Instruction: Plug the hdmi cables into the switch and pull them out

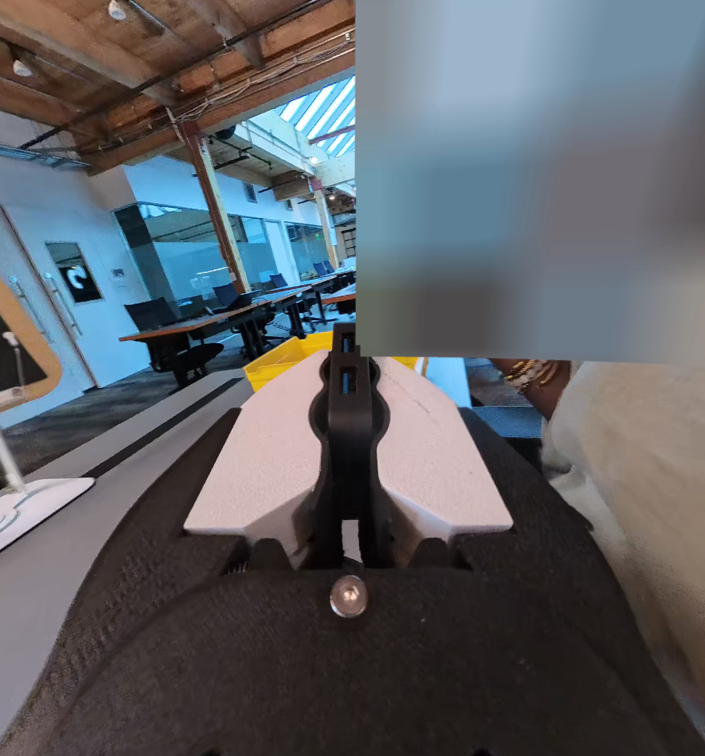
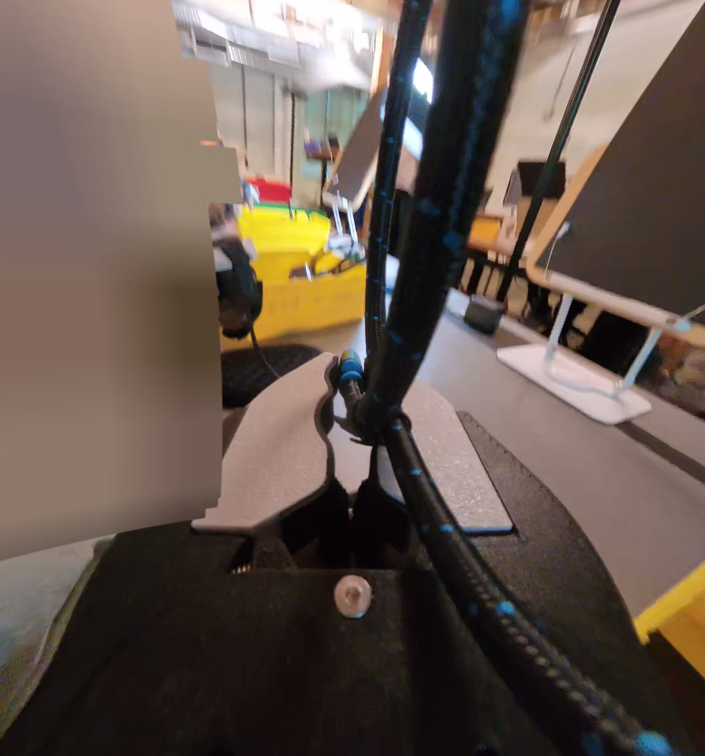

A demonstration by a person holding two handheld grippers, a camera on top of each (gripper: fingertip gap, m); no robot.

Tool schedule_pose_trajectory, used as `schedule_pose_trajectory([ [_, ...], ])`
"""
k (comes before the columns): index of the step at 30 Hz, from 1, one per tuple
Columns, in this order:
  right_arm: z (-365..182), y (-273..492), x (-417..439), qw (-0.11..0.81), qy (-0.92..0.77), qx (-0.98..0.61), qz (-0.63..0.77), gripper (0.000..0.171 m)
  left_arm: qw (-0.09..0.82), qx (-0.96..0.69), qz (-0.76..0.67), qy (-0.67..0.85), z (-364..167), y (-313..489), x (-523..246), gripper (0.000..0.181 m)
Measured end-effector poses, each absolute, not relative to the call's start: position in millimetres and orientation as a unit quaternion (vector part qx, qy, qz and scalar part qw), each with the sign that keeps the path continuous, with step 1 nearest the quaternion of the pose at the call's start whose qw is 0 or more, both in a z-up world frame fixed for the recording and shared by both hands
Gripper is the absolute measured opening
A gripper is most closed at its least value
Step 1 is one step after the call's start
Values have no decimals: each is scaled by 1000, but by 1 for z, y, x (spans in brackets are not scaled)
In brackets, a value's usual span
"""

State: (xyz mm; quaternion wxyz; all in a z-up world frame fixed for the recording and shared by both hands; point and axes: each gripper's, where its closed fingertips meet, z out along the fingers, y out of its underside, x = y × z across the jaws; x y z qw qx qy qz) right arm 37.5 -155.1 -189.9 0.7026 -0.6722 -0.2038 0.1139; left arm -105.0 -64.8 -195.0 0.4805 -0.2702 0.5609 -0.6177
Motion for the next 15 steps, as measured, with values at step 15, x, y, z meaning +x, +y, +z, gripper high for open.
schedule_pose_trajectory([
  [15, -277, -271, 216, 398, 116, -885, -213, 12, 554, -310, -555, 537, -197, -36, -104, 15],
])
